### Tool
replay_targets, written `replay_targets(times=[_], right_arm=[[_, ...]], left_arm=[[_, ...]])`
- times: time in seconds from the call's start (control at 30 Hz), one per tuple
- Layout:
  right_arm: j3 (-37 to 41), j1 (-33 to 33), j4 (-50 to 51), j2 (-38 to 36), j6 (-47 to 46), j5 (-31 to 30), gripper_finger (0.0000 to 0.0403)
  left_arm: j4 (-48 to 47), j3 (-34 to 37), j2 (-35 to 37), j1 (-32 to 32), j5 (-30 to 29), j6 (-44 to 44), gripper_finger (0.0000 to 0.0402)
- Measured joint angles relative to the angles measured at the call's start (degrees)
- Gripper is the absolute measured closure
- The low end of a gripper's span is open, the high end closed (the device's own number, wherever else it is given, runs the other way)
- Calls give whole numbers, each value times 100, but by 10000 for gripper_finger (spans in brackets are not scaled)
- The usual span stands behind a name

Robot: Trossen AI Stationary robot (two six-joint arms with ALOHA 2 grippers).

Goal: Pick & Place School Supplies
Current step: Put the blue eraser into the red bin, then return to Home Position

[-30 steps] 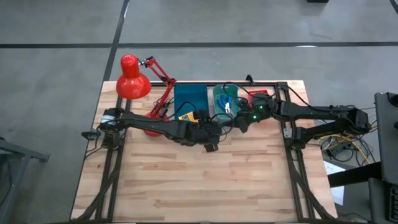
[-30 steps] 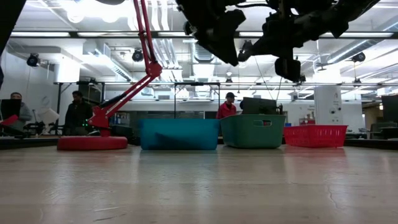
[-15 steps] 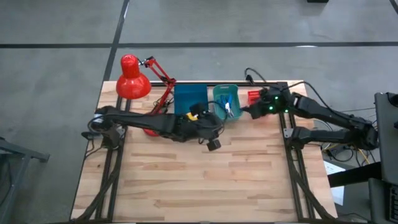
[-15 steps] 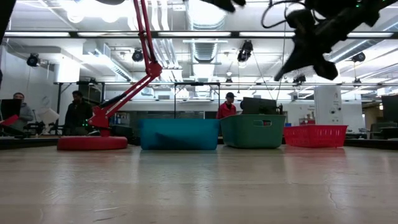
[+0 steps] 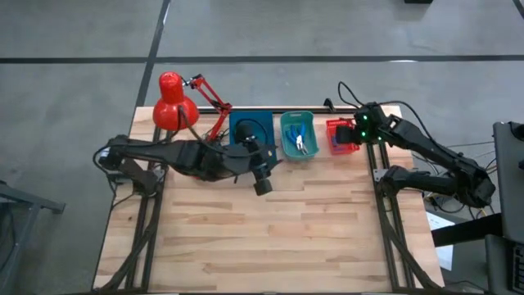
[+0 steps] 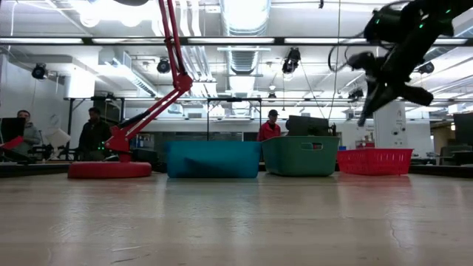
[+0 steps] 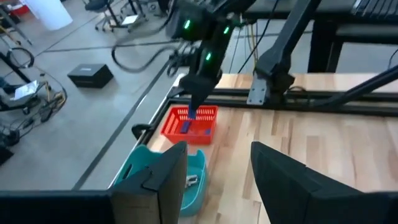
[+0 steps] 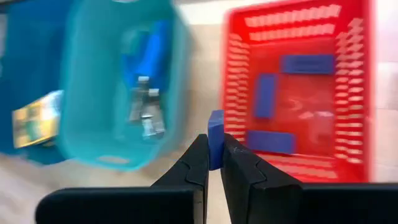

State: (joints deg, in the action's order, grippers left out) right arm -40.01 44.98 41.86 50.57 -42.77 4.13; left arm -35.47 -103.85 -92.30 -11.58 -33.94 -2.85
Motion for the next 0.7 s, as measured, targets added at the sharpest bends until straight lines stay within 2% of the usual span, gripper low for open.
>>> replay_targets(times=[0.37,0.7], right_arm=[[4,919,-307,1265,724,19,374],[4,980,-357,1997,1033,-10,326]], left_arm=[[135,7,13,-265,18,68,218],[140,9,23,-262,1,135,218]])
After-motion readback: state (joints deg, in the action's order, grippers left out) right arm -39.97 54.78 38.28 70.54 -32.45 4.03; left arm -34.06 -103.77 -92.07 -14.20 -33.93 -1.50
